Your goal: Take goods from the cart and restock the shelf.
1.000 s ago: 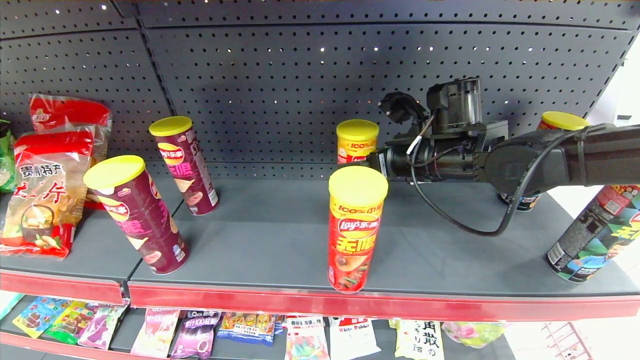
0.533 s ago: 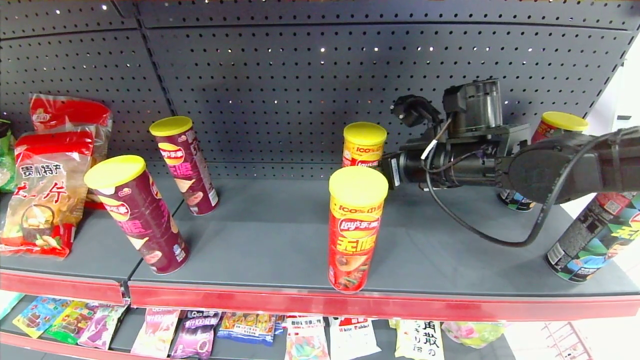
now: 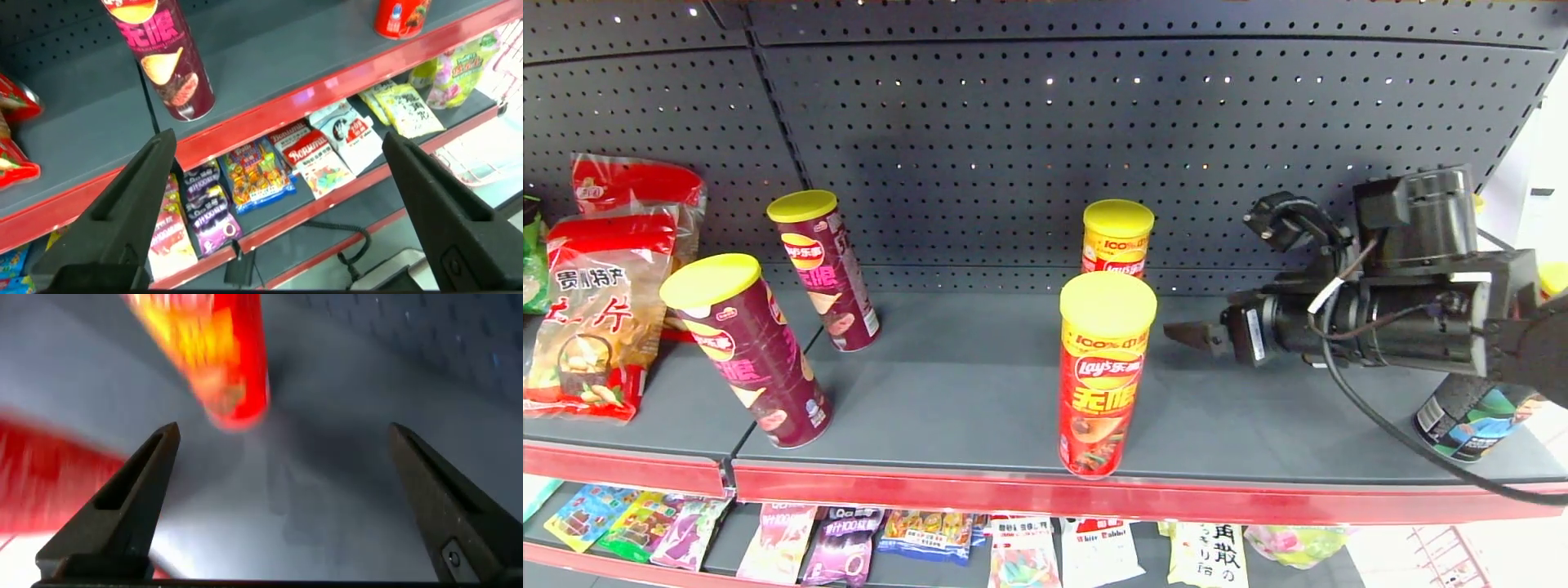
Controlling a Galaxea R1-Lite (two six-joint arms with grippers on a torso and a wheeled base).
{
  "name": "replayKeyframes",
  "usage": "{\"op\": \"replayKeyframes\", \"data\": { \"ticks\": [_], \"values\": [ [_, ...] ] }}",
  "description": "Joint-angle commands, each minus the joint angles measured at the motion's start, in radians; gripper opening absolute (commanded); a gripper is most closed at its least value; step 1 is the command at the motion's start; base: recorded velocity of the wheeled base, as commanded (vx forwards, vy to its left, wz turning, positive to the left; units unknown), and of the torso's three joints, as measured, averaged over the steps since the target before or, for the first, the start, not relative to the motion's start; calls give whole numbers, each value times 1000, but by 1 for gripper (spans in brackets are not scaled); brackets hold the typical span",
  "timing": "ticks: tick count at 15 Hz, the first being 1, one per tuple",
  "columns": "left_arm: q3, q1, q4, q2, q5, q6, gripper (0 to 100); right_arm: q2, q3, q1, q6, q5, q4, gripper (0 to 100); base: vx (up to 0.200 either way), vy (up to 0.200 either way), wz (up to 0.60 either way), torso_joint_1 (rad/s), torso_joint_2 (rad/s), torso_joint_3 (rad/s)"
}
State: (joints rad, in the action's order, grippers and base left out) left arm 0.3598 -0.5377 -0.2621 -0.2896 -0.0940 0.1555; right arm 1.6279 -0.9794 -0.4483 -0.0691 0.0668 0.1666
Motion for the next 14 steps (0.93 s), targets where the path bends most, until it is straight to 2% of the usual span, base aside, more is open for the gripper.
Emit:
{"op": "replayKeyframes", "data": {
  "ticks": [1,3,6,8,10,12,14],
  "values": [
    [10,-1,3,-68,-1,-2,100,-160,123,5,0,-15,-1,100,0,0,0,0,0,0],
    [41,1,17,-168,-1,-4,100,-301,255,0,-4,-15,-1,100,0,0,0,0,0,0],
    [56,1,113,-365,-3,-27,100,-568,450,-29,-6,1,-2,100,0,0,0,0,0,0],
    [59,-1,205,-522,0,-99,100,-747,553,-24,-3,-2,-10,100,0,0,0,0,0,0],
    [61,-1,343,-678,5,-133,100,-899,613,20,0,-38,-15,100,0,0,0,0,0,0],
    [73,-2,400,-796,31,-134,100,-1004,650,83,-3,-90,-16,100,0,0,0,0,0,0],
    [126,-15,406,-907,80,-134,100,-1117,677,145,-1,-139,-18,100,0,0,0,0,0,0]
  ]
}}
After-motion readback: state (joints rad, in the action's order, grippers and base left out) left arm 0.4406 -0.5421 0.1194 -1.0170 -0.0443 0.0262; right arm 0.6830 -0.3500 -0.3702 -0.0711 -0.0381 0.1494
